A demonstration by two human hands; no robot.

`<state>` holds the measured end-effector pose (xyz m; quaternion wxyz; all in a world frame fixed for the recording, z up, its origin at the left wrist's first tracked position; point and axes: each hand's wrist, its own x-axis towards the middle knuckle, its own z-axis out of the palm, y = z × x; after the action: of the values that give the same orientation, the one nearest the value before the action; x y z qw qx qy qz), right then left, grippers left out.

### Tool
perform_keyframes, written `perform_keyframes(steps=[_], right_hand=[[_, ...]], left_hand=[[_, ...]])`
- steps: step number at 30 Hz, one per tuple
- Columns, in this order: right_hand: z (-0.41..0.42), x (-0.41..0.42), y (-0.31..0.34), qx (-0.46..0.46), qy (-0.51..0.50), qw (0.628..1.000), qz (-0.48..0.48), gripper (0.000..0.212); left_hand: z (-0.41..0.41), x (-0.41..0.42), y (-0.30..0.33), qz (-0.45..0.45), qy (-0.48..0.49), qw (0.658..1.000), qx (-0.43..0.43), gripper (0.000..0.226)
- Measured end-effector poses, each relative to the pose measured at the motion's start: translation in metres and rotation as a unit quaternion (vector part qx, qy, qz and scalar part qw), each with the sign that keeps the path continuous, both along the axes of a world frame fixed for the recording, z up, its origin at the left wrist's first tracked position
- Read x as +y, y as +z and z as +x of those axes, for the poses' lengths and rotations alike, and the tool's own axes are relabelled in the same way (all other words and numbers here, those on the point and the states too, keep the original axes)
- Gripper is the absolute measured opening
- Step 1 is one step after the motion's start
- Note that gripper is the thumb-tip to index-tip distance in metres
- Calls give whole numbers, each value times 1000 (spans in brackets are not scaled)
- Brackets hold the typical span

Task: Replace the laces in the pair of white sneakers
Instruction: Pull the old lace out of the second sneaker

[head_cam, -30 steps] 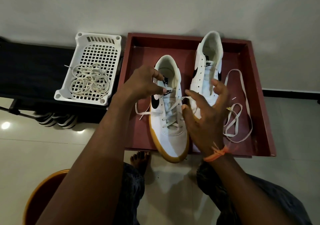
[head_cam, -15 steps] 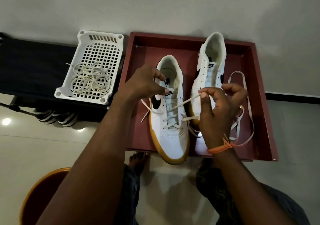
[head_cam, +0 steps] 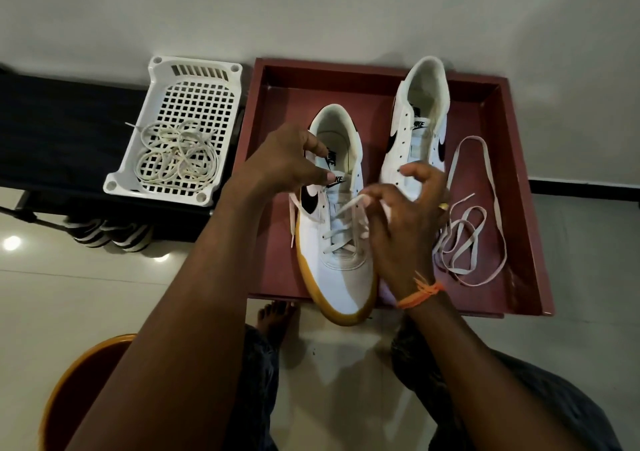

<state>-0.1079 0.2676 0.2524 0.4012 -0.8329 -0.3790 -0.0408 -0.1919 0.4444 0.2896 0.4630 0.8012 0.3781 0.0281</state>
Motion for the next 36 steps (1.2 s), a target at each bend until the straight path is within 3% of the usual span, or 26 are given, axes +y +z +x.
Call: perform_keyframes(steps=[4, 8, 12, 16, 23, 27, 31, 33, 36], right_hand=[[22, -3, 10, 31, -52, 996, 67, 11], [5, -1, 2, -74, 65, 993, -64, 36], [-12, 1, -15, -92, 109, 979, -145, 26], [-13, 1, -13, -81, 90, 988, -100, 8], [14, -2, 2, 45, -63, 994, 83, 8], [2, -1, 1, -45, 37, 998, -27, 39], [-13, 0, -16, -94, 109, 979, -147, 17], [-17, 0, -18, -84, 94, 984, -129, 3], [-15, 1, -11, -54, 65, 994, -65, 10]], left_hand=[[1, 1, -1, 2, -4, 1000, 1, 52], [2, 1, -2, 14, -9, 1000, 4, 52], [2, 0, -1, 15, -4, 1000, 7, 52], [3, 0, -2, 14, -1, 1000, 13, 53], [2, 1, -2, 2, 5, 1000, 13, 52], [3, 1, -1, 4, 3, 1000, 16, 54], [2, 0, 0, 5, 2, 1000, 13, 52], [3, -1, 0, 2, 1, 1000, 14, 53], [2, -1, 1, 2, 3, 1000, 13, 52]])
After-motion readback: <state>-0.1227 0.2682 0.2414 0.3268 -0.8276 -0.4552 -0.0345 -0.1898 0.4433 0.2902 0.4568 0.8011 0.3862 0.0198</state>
